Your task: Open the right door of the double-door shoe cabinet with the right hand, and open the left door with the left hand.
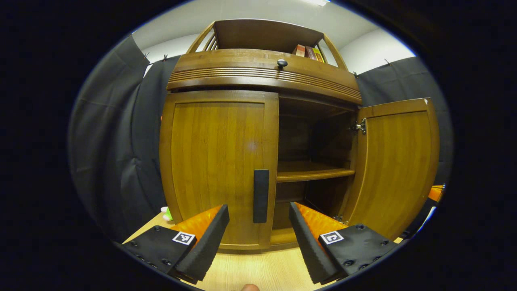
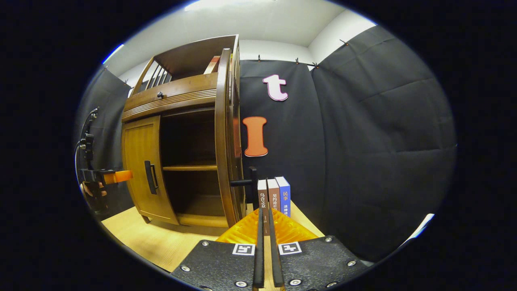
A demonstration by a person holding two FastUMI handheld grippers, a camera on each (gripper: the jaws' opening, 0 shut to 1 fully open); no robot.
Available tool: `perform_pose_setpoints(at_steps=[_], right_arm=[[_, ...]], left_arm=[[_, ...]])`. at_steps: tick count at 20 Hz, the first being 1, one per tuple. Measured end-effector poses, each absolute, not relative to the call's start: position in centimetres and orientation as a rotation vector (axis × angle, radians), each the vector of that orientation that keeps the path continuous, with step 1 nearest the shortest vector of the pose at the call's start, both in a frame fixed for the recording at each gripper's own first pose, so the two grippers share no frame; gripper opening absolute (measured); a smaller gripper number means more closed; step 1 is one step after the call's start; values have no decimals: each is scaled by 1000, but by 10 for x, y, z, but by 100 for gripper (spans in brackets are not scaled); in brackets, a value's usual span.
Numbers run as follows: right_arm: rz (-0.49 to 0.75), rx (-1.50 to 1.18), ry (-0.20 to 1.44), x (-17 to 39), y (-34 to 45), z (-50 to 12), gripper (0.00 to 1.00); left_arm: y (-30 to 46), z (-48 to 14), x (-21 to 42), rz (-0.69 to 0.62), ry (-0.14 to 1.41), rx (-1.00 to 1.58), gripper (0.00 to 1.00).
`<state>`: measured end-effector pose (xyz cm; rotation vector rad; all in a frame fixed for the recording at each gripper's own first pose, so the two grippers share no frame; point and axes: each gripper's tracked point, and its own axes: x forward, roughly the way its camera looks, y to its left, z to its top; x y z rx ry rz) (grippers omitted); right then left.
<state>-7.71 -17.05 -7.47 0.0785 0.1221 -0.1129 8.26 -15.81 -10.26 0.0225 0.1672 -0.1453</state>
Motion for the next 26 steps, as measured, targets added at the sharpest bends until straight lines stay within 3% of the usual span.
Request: perform_pose_setpoints(at_steps=[3,5,8,9,14,16,17,18,19,21,22,23,24,26], right_arm=[[-144,92,107,-81,-178,-69,22],[-172,68,99,-78,-187,-68,25],[-201,29,100,-79,-192,-69,38],[-202,27,101,-78,-192,-70,58],[-223,13,97,-80,-197,-69,94],[-223,9,97,-79,-197,-68,88],[-223,13,96,-79,-197,-68,100],[-224,16,96,-80,-198,-68,100],[-223,18,96,-81,-199,-68,89],[-222,22,95,-82,-197,-68,89],[-223,23,93,-82,-199,-67,100],[-223,23,92,-83,-199,-67,100],[-223,22,91,-84,-199,-67,89],[-225,17,92,-85,-199,-67,90]], left_arm=[[-168,-108,103,-158,150,44,95],[-169,-119,118,-149,154,62,95],[-171,-137,138,-143,183,50,96],[-170,-143,143,-138,197,38,96],[-162,-159,167,-107,212,9,96],[-161,-160,173,-102,210,11,98],[-163,-161,175,-105,206,14,98],[-163,-161,177,-106,204,20,95],[-163,-162,181,-107,205,27,95],[-160,-164,182,-104,213,40,84],[-161,-164,182,-99,211,36,80],[-165,-165,184,-104,212,30,79],[-168,-167,183,-112,211,26,70],[-171,-169,182,-108,207,22,60]])
